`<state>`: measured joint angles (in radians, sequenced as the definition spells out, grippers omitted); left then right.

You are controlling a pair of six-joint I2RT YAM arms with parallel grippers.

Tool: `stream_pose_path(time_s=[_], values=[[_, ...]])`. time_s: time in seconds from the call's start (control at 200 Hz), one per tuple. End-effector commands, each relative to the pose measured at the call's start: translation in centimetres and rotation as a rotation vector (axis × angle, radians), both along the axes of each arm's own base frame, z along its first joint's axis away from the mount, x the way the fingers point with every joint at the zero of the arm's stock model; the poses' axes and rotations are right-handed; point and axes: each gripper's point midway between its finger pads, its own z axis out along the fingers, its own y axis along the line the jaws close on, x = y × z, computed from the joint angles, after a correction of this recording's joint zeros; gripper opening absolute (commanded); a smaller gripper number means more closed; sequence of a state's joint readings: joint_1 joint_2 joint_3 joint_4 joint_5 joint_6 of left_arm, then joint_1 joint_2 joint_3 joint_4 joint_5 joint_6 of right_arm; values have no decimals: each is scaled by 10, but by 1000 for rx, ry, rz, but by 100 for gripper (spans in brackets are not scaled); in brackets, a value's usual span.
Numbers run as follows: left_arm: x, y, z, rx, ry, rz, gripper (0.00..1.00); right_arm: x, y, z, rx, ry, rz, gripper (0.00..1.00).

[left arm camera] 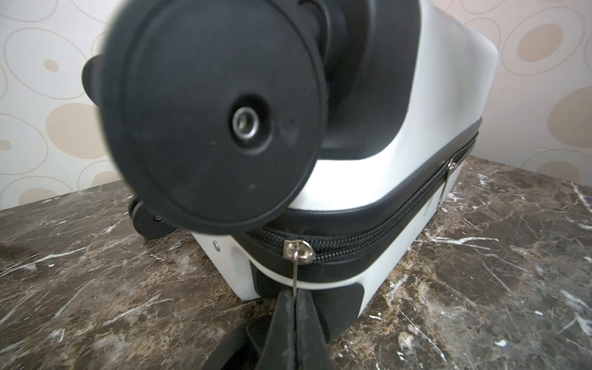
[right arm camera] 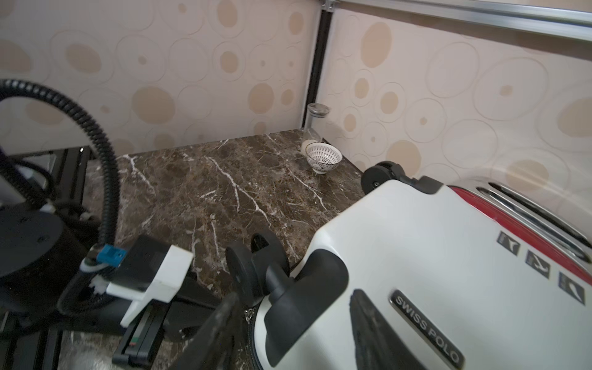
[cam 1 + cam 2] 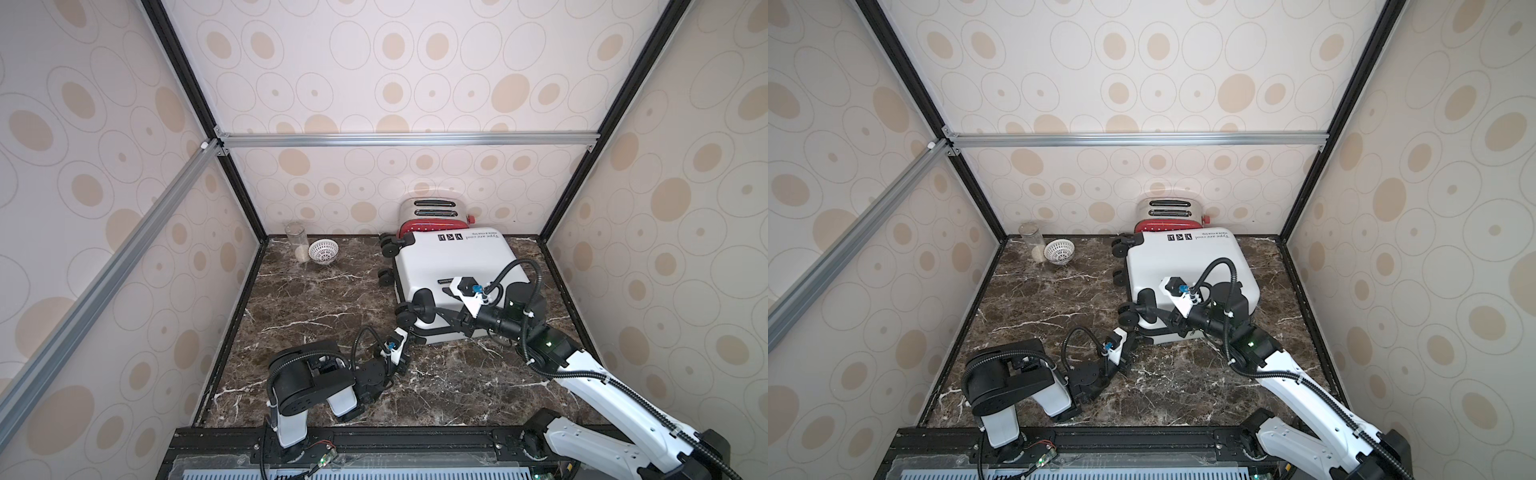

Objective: Open the suitcase zippers
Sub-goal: Unzip the zipper on the suitcase.

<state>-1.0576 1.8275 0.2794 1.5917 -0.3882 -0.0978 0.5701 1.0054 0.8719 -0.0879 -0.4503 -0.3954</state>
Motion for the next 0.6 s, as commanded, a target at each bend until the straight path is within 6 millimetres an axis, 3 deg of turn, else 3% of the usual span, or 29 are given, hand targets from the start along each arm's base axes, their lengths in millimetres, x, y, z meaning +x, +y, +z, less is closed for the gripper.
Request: stream_pose_path(time_s=[0.0, 0.15, 0.325, 0.59], values=[[-3, 4, 64, -260, -116, -37, 0, -25, 6, -25, -232, -61, 252, 57], [-3, 4, 59, -256, -103, -49, 0, -7, 20, -20, -321, -32, 304, 60], [-1, 2, 56, -256, -94, -56, 0, 7, 37, -37, -497, -56, 345, 64], [-1, 2, 58, -261, -97, -67, 0, 11, 52, -58, -631, -14, 393, 69]])
